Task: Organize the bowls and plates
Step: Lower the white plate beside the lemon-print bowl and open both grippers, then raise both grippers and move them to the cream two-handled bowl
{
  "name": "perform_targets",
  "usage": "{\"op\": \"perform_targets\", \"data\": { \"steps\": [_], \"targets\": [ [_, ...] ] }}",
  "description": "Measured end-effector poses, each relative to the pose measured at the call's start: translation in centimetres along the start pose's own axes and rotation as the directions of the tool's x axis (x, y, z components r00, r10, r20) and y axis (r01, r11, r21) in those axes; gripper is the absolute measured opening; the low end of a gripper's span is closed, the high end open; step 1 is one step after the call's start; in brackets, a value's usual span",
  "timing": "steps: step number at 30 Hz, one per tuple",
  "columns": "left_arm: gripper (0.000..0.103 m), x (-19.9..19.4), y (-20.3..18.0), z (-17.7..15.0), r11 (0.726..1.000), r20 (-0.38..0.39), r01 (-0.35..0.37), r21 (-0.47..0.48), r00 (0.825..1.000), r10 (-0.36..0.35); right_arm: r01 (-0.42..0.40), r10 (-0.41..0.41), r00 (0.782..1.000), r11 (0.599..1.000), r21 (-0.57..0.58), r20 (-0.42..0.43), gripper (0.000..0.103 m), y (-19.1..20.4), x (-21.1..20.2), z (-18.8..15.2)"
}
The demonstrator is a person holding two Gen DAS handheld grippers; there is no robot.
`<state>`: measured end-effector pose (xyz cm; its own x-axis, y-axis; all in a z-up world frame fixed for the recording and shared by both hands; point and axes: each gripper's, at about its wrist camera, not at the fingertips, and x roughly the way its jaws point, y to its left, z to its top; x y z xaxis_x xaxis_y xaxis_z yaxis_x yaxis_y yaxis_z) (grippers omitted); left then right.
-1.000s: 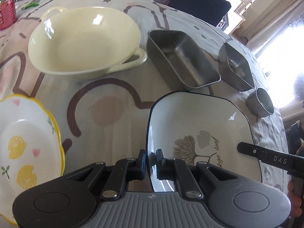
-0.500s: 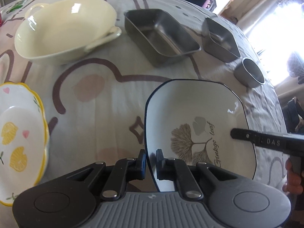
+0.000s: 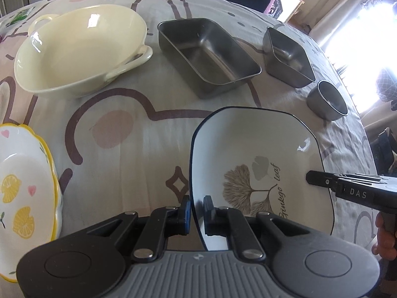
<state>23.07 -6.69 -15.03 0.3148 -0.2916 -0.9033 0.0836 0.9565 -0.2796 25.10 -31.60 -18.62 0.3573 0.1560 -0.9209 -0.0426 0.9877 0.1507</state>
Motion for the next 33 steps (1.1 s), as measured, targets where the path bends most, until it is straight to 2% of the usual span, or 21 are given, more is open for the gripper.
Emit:
{"op": "perform_targets", "data": {
  "steps": [13,14,17,19,21,23,25,27,28,29,30,31,33],
  "targets": [
    [0.013,0.0,-0.3,0.1,0.999,-0.006,-0.005,0.053,1.0,0.006,-0.01,0.01,1.0,0.999,-0.035,-0.002,0.015,0.2,-0.1,0.0],
    [0.017,0.0,-0.4,0.1,0.999,-0.008,-0.009,0.051,1.0,0.009,-0.01,0.01,1.0,0.999,-0.039,-0.003,0.016,0.2,-0.1,0.0],
    [0.037,0.1,0.0,0.0,1.0,-0.018,-0.009,0.02,1.0,0.01,-0.013,0.012,1.0,0.999,-0.048,-0.007,0.016,0.2,-0.1,0.0],
    [0.044,0.1,0.1,0.0,1.0,-0.021,-0.004,0.012,1.0,0.005,-0.01,0.01,1.0,0.998,-0.058,-0.003,0.017,0.3,-0.2,0.0],
    [0.054,0.0,0.1,-0.1,1.0,-0.023,0.003,0.02,1.0,-0.002,-0.014,0.014,1.0,0.998,-0.067,0.002,0.019,0.3,-0.5,0.0],
    [0.064,-0.2,0.0,-0.2,1.0,-0.016,0.0,0.025,1.0,0.0,-0.027,0.028,1.0,0.998,-0.063,0.004,0.037,0.2,-0.7,-0.1],
    [0.073,-0.4,-0.1,-0.3,1.0,-0.009,0.0,0.028,1.0,0.0,-0.027,0.027,1.0,0.998,-0.055,0.005,0.046,-0.1,-1.0,-0.2],
    [0.076,-0.6,-0.3,-0.4,1.0,-0.006,0.007,0.031,1.0,-0.007,-0.018,0.019,1.0,0.998,-0.057,0.011,0.051,-0.3,-1.2,-0.4],
    [0.077,-0.7,-0.4,-0.4,0.999,-0.006,0.01,0.034,1.0,-0.01,-0.014,0.015,1.0,0.998,-0.057,0.015,0.059,-0.5,-1.4,-0.5],
    [0.084,-0.8,-0.5,-0.5,0.999,-0.004,0.011,0.039,1.0,-0.011,-0.012,0.013,1.0,0.998,-0.056,0.021,0.067,-0.6,-1.6,-0.6],
    [0.089,-1.0,-0.6,-0.5,0.999,0.004,0.011,0.044,1.0,-0.011,-0.015,0.017,0.999,0.998,-0.055,0.03,0.072,-0.8,-1.8,-0.7],
    [0.09,-1.2,-0.7,-0.6,0.999,0.014,0.009,0.051,1.0,-0.01,-0.02,0.022,0.999,0.998,-0.055,0.039,0.08,-0.9,-2.0,-0.8],
    [0.096,-1.7,-1.0,-0.7,0.998,0.027,0.003,0.068,1.0,-0.005,-0.022,0.025,0.998,0.998,-0.052,0.057,0.087,-1.4,-2.6,-1.0]
  ]
}}
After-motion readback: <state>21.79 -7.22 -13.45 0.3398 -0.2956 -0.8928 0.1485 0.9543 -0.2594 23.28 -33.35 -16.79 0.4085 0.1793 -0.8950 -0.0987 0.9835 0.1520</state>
